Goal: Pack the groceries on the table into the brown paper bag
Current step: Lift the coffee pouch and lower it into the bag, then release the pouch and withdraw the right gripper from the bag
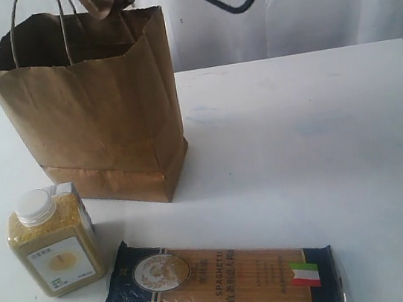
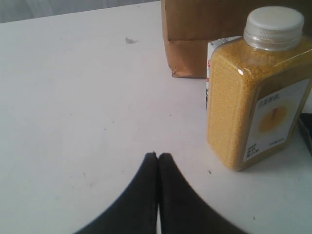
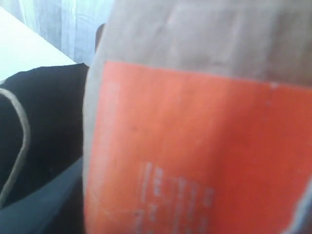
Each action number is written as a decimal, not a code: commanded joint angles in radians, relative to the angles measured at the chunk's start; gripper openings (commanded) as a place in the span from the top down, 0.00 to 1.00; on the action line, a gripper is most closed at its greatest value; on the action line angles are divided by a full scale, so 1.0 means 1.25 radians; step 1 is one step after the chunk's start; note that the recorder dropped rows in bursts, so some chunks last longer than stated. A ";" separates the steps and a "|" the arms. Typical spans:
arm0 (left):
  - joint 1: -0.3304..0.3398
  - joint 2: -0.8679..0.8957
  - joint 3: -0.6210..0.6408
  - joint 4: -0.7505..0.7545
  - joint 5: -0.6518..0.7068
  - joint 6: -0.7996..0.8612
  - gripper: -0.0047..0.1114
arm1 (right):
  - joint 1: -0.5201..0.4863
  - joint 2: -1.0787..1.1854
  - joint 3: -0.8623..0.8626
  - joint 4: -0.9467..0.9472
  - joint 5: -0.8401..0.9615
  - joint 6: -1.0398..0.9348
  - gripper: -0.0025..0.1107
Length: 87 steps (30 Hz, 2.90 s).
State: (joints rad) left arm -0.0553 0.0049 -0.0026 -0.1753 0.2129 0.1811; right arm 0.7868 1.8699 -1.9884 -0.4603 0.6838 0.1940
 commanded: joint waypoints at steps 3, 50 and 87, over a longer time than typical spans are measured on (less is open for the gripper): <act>0.003 -0.004 0.002 -0.001 -0.002 0.001 0.96 | 0.016 0.089 -0.124 0.021 0.128 -0.075 0.98; 0.003 -0.004 0.002 -0.001 -0.002 0.001 0.96 | 0.042 0.065 -0.180 0.107 0.341 -0.067 0.38; 0.003 -0.004 0.002 -0.001 -0.002 0.001 0.96 | 0.264 -0.593 0.570 -0.050 0.287 0.258 0.42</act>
State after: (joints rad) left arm -0.0553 0.0049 -0.0026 -0.1753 0.2129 0.1811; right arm 1.1150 1.2316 -1.4128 -0.5376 1.1308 0.4665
